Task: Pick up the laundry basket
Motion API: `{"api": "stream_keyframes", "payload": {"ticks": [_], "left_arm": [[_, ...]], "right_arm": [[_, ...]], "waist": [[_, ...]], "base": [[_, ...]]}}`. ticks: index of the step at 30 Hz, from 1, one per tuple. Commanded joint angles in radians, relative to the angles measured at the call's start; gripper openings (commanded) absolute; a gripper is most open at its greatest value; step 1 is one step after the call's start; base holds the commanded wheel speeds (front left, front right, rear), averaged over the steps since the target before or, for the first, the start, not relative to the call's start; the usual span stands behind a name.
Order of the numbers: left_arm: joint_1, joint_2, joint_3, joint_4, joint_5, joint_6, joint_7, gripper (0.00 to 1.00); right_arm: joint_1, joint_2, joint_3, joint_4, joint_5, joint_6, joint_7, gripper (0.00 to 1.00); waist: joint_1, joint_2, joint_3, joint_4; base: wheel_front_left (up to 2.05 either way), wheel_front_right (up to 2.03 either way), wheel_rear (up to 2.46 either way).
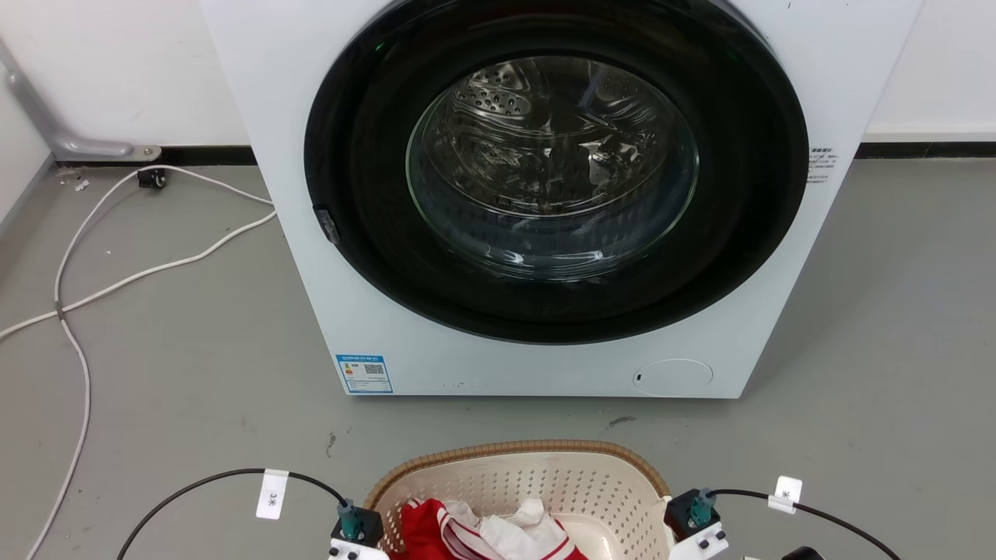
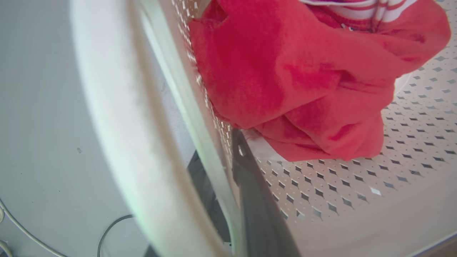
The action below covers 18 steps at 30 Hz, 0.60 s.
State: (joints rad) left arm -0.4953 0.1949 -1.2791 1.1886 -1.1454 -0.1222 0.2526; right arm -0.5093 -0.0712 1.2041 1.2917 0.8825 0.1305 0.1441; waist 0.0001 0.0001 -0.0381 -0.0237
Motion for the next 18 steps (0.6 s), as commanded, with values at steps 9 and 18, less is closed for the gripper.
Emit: {"api": "stream_keyframes", "payload": {"ticks": [9,18], "left_arm": [[0.002,-0.017,-0.003,-0.011,0.010,-0.013,-0.010,0.00],[0.003,-0.017,-0.003,-0.010,0.011,-0.013,-0.011,0.00]], "right_arm": [[-0.002,0.006,0.005,-0.006,0.005,0.000,-0.005,0.00],[-0.004,0.006,0.007,-0.006,0.009,0.000,-0.003,0.00]], "waist": [[-0.0001,-0.0001,-0.001,0.001],[-0.0001,-0.0001,-0.003,0.000]], "base": [[0.00,0.00,0.00],[0.00,0.00,0.00]]}}
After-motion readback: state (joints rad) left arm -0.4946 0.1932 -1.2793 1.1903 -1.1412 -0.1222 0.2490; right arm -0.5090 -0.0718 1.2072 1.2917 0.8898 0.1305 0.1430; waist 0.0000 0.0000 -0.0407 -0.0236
